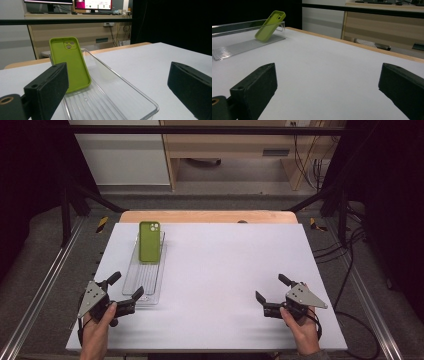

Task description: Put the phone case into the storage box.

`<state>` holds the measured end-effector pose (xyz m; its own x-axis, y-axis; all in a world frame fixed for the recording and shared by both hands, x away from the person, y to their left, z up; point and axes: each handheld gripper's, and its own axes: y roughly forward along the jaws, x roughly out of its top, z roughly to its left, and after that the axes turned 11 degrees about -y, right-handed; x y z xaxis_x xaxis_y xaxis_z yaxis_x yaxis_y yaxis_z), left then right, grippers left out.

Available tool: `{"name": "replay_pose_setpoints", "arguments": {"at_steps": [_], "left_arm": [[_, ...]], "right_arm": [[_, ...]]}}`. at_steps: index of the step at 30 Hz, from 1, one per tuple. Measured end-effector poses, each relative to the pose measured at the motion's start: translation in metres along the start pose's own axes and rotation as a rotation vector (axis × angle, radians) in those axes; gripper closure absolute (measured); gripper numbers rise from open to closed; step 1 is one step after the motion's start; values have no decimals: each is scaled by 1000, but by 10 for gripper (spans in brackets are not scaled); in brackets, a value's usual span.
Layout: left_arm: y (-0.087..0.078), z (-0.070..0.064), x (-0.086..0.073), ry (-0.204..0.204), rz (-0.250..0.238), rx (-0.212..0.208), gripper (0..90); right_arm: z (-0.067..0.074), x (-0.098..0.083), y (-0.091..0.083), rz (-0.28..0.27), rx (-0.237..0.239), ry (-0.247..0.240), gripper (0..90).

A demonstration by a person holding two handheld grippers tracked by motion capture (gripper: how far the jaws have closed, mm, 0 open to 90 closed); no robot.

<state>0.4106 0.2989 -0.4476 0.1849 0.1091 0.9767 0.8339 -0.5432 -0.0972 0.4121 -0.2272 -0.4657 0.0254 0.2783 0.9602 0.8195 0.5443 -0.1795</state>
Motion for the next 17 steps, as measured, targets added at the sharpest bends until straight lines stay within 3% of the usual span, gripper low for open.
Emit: {"name": "replay_pose_setpoints", "arguments": {"at_steps": [8, 17], "left_arm": [[0, 3, -6, 10, 2, 8, 33], [0, 5, -7, 12, -29, 27, 31]], "right_arm": [[-1, -1, -2, 1, -8, -2, 22], [-3, -4, -1, 10, -30, -8, 24]]}}
